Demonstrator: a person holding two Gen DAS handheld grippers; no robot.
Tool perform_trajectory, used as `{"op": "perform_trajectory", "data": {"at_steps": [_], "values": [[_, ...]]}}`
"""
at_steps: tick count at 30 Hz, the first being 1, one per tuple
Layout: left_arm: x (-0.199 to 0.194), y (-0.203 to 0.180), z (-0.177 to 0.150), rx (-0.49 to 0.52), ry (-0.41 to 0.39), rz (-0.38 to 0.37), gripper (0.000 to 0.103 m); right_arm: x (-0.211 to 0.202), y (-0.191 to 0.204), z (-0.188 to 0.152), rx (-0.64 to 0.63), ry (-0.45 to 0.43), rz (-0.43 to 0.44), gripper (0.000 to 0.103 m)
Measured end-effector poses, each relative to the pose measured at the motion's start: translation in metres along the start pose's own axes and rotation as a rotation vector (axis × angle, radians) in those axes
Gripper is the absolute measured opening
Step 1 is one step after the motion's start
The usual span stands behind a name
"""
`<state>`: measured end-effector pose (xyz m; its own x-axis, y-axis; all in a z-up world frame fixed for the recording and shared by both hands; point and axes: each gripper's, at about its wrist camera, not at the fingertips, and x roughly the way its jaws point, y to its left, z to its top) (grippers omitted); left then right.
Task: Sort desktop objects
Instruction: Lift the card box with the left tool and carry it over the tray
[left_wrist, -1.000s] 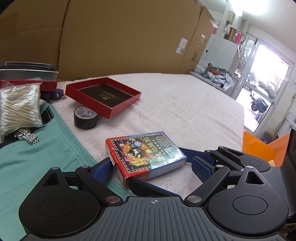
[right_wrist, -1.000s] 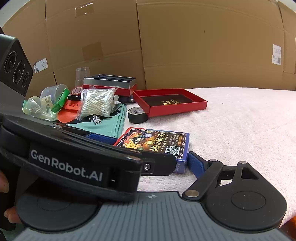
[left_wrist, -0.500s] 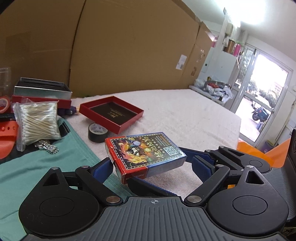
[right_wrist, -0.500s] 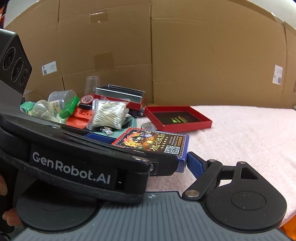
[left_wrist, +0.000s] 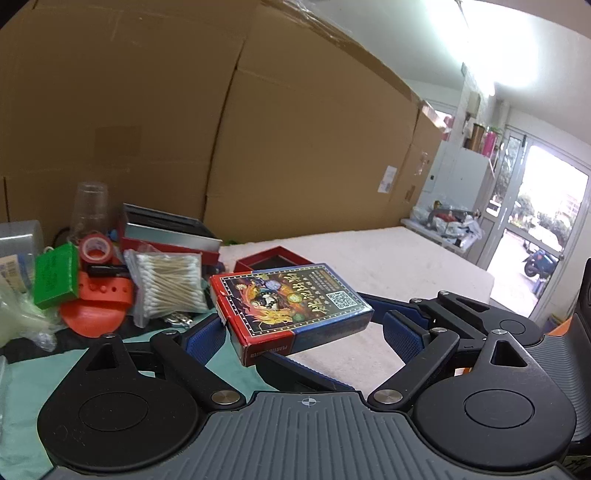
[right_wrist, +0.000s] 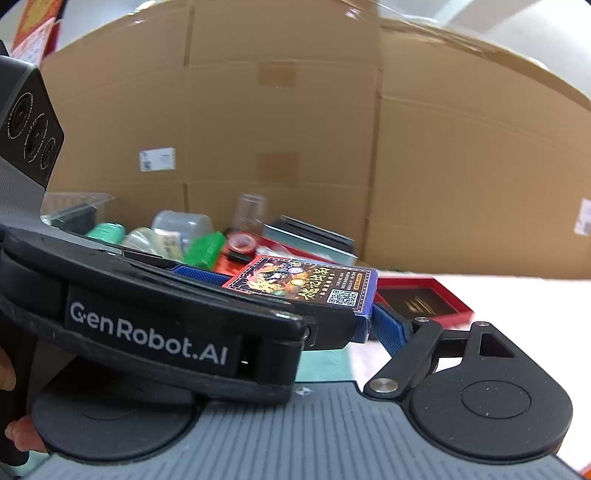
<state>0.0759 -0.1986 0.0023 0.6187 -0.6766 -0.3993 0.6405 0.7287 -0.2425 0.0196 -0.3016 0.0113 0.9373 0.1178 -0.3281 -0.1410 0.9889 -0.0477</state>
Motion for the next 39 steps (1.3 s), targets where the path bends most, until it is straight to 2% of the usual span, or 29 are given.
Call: {"op": "perform_trajectory", "data": {"at_steps": [13,24,32,39], "values": [[-0.103,0.052,0.015,-0.029,-0.140,0.142,0.097,0.007,0.090,0.048,-0.111,-0.087,0.137,0.084],[-0.190,0.118,0.023,-0.050,-0.232,0.291,0.097,0.025,0.190,0.087,-0.175,-0.142,0.273,0.083],[-0.249,0.171,0.031,-0.049,-0.273,0.397,0.098,0.050,0.264,0.118,-0.189,-0.163,0.360,0.082],[-0.280,0.224,0.036,-0.065,-0.281,0.454,0.098,0.079,0.319,0.135,-0.197,-0.154,0.404,0.081]]}}
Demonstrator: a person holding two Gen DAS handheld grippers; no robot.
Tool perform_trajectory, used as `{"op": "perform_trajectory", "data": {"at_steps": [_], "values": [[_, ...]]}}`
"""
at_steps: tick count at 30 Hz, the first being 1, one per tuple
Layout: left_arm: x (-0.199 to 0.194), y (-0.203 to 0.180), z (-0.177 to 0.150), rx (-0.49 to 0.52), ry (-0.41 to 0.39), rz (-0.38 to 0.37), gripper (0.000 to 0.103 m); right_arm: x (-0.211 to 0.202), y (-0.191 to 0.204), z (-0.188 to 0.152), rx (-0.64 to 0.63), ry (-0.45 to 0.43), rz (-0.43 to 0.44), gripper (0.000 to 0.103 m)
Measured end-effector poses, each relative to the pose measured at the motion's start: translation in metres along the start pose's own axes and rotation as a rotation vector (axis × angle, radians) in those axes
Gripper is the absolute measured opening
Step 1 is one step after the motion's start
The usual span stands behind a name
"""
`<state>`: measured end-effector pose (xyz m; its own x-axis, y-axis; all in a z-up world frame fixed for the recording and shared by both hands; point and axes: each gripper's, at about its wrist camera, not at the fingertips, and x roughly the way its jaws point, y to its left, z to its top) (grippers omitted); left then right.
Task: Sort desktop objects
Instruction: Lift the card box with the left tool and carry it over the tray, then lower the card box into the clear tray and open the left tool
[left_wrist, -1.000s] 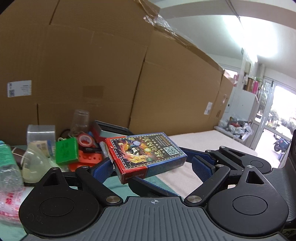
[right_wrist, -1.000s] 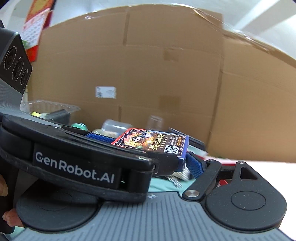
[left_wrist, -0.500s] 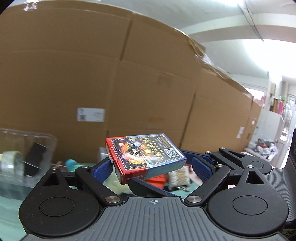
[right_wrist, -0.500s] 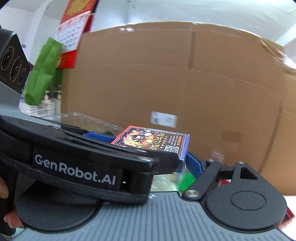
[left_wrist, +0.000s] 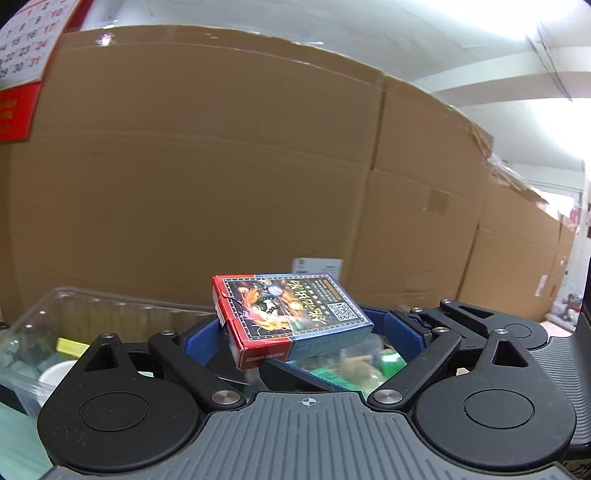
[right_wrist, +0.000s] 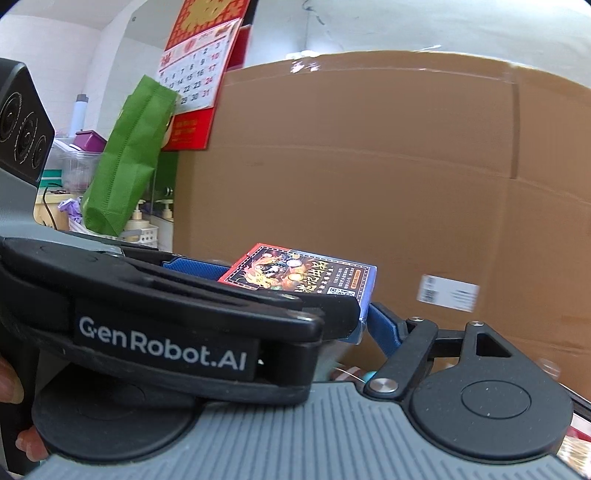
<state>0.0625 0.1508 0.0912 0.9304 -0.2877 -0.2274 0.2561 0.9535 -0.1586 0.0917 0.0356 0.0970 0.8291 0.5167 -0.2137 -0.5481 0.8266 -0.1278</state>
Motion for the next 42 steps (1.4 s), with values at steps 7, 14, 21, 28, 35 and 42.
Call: {"op": "perform_trajectory", "data": {"at_steps": [7,14,21,28,35,42], "values": [[0.005,0.068,0.002,-0.027,0.023,0.054,0.098,0.056,0.039,0.006,0.012,0.042,0.041,0.079],[0.013,0.125,-0.002,-0.029,0.063,0.105,0.099,0.110,0.076,0.002,0.048,0.087,0.072,0.076],[0.021,0.172,-0.009,-0.054,0.105,0.087,0.099,0.140,0.103,-0.002,0.048,0.129,0.058,0.075],[0.026,0.196,-0.018,-0.073,0.141,0.057,0.100,0.159,0.112,-0.007,0.052,0.169,0.040,0.075],[0.034,0.213,-0.018,-0.095,0.210,0.079,0.100,0.177,0.117,-0.005,0.076,0.225,0.069,0.073],[0.048,0.223,-0.014,-0.110,0.288,0.083,0.101,0.189,0.116,-0.005,0.117,0.273,0.083,0.073]]}}
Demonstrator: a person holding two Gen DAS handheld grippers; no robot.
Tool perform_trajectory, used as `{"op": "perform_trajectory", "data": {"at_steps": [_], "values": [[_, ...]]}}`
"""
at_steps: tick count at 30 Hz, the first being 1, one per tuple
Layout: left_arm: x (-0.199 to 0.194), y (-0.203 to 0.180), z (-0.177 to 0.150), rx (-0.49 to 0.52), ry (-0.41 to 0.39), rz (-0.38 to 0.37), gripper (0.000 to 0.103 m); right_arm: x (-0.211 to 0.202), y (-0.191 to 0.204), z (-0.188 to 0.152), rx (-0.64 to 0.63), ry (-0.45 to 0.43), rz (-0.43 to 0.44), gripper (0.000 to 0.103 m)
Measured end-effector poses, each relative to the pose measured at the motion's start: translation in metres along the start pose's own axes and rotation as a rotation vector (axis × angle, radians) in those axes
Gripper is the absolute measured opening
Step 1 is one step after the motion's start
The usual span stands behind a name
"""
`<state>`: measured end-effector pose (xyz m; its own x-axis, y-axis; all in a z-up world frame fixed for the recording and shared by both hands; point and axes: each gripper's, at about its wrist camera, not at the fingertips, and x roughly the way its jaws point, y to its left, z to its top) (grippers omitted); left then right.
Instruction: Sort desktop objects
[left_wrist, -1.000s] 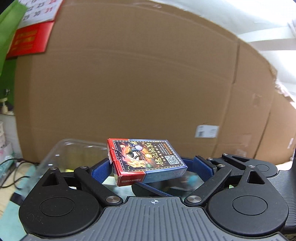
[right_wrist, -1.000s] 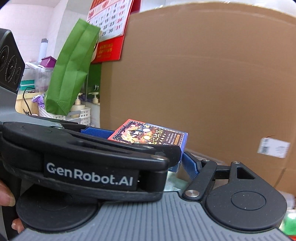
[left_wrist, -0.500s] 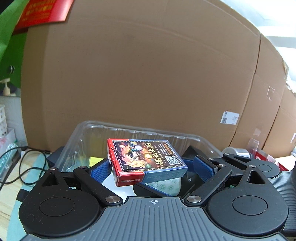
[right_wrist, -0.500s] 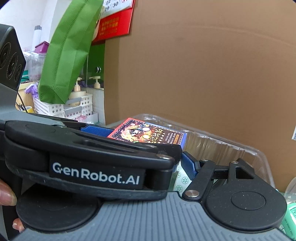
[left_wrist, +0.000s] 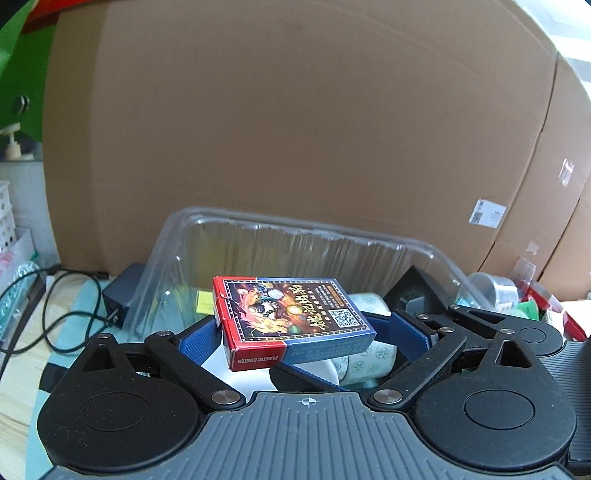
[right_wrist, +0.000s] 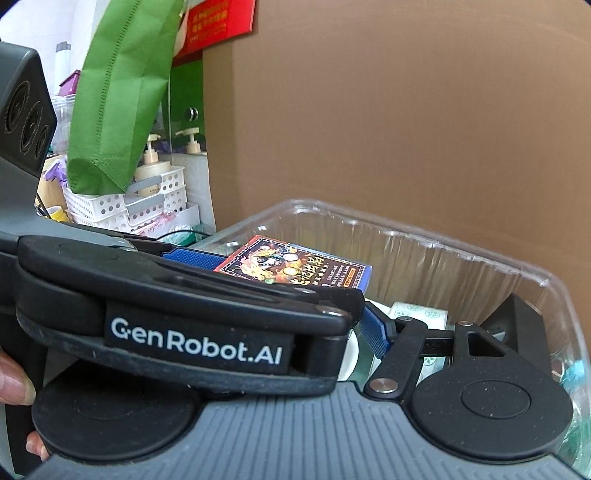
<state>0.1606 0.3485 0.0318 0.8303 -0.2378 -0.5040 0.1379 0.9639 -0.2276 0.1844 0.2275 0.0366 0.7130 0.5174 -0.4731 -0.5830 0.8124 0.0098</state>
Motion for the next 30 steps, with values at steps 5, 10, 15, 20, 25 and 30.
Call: {"op": "perform_trajectory", "data": {"at_steps": [5,10,15,20,25,30], "values": [[0.006,0.005,0.002,-0.003,0.040,0.012,0.102,0.004,-0.002,0.000,0.020,0.024,0.019,0.072],[0.009,0.005,0.001,-0.002,0.048,0.026,0.103,0.004,-0.002,0.001,0.018,0.030,0.025,0.071],[0.004,-0.001,0.002,0.019,0.042,0.079,0.103,-0.002,-0.001,0.000,0.015,0.011,0.029,0.083],[-0.005,-0.011,0.002,0.041,0.034,0.108,0.103,-0.013,0.001,0.001,0.015,-0.012,0.028,0.085],[-0.017,-0.026,0.004,0.073,0.009,0.127,0.103,-0.026,-0.001,0.000,0.037,-0.031,0.008,0.090],[-0.034,-0.049,0.005,0.133,-0.028,0.183,0.103,-0.045,-0.006,-0.004,0.063,-0.049,-0.030,0.094]]}}
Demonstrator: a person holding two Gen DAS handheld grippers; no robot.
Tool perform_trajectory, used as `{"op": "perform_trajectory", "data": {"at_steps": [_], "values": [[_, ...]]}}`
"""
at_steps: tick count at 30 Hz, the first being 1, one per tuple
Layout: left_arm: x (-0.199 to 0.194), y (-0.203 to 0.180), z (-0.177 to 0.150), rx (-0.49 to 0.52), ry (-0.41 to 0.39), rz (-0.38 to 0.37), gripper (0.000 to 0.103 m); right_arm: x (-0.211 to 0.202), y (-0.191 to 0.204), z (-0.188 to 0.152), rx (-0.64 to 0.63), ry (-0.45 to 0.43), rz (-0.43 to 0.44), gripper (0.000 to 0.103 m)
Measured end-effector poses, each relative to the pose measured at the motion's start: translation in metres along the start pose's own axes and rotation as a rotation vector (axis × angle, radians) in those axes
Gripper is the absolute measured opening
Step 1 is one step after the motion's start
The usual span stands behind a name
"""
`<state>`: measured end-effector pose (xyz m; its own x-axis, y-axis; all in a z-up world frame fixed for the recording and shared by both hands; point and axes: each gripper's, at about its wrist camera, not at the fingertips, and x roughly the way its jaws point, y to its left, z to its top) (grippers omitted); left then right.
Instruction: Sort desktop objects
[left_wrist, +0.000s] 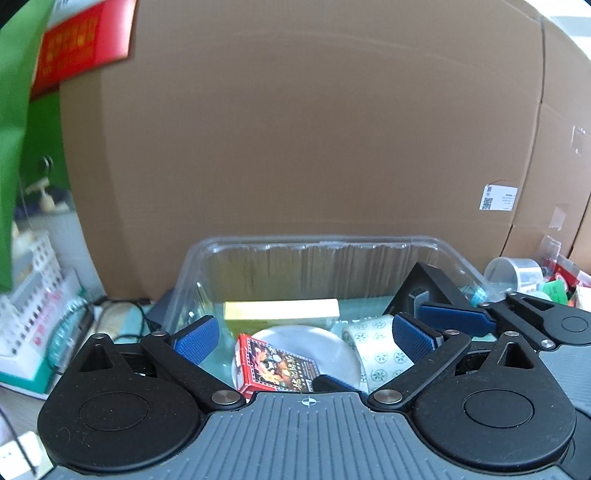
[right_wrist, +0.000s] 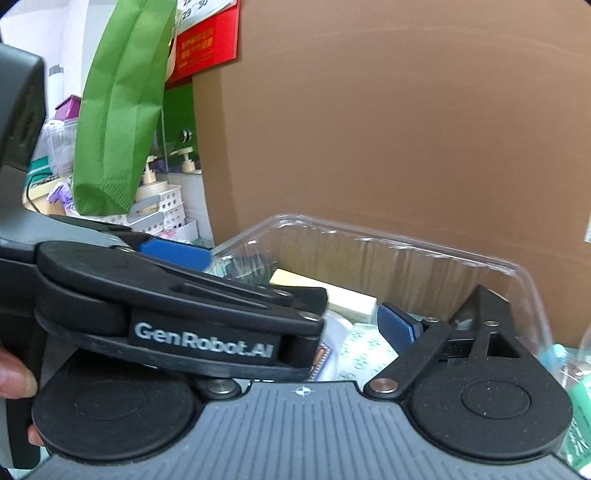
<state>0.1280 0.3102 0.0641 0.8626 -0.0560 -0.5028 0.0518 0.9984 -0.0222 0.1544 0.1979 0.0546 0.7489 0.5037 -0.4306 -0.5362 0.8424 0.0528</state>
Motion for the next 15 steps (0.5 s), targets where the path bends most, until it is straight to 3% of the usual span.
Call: {"op": "perform_trajectory", "data": {"at_steps": [15], "values": [[-0.069,-0.046,-0.004,0.048,-0.134,0.142,0.103,-0.077,-0.021,-0.009,0.065,-0.078,-0.099,0.102]]}}
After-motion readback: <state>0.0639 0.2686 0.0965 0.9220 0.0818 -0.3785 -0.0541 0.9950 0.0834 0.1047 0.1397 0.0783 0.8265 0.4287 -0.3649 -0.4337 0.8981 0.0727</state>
